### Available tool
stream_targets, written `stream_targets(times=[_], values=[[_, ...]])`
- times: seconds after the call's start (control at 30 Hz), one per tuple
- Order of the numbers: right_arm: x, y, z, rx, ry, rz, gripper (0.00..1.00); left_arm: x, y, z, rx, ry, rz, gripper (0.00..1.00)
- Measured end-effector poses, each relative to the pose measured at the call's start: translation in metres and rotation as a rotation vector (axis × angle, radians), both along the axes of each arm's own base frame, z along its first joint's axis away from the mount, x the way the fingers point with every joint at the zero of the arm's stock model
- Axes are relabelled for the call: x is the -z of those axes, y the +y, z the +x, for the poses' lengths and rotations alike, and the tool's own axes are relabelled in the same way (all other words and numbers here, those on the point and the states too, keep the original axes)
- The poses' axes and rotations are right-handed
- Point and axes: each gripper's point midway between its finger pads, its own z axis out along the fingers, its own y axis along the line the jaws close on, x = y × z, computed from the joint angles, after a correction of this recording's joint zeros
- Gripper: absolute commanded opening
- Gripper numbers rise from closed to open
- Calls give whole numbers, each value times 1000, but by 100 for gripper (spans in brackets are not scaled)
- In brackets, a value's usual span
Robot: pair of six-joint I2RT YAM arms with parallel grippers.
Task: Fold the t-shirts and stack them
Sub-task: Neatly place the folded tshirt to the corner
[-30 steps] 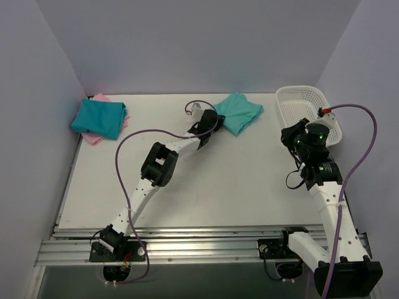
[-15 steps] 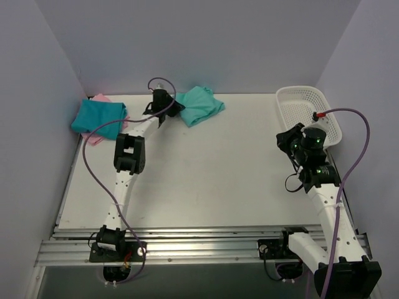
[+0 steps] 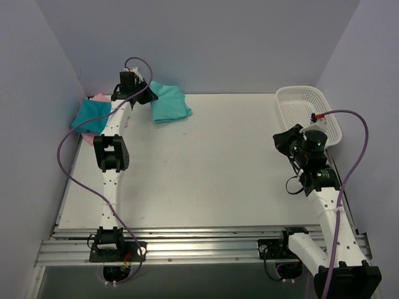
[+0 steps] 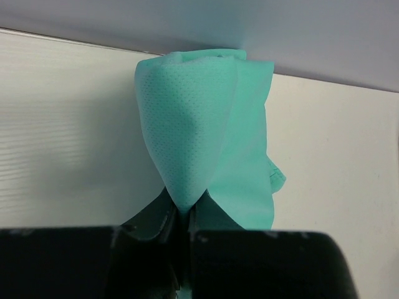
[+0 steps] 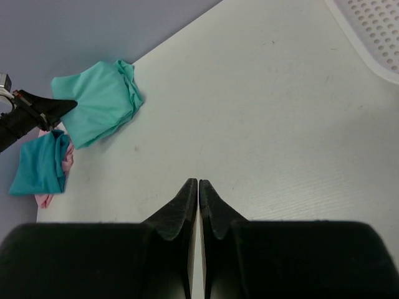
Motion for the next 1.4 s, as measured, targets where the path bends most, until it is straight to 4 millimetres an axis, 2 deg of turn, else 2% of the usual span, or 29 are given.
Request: stream_targets(times=[0.13,0.3,0.4,0.47,0.6,0.63,0.8,0.9,1.0,1.23,1.4], values=[[4,2,-1,-14,5,5,2,-1,37,-4,-22,25,30,2],[7,5,1,-27,-4,10,1,1,111,-9,-115,63,73,2],[9,6,1,-30,-2,10,0,-8,156,-15,-182,70,107,2],[11,6,1,-31,-2,11,0,-24,183,-19,-221,56,114,2],[16,6,2,-32,4,14,0,-72,235,-27,-305,-19,109,2],[17,7,3,-33,6,19,0,-88,247,-31,-323,-41,100,2],[22,8,6,-36,17,29,0,-135,300,-55,-405,-104,86,2],[21,8,6,-35,14,31,0,-142,307,-62,-417,-108,82,2],[20,8,7,-35,11,31,0,-136,304,-63,-410,-95,59,2],[19,8,6,-36,9,32,0,-93,285,-61,-365,-33,-63,2],[18,9,6,-35,4,35,0,-73,279,-62,-389,12,-138,2]])
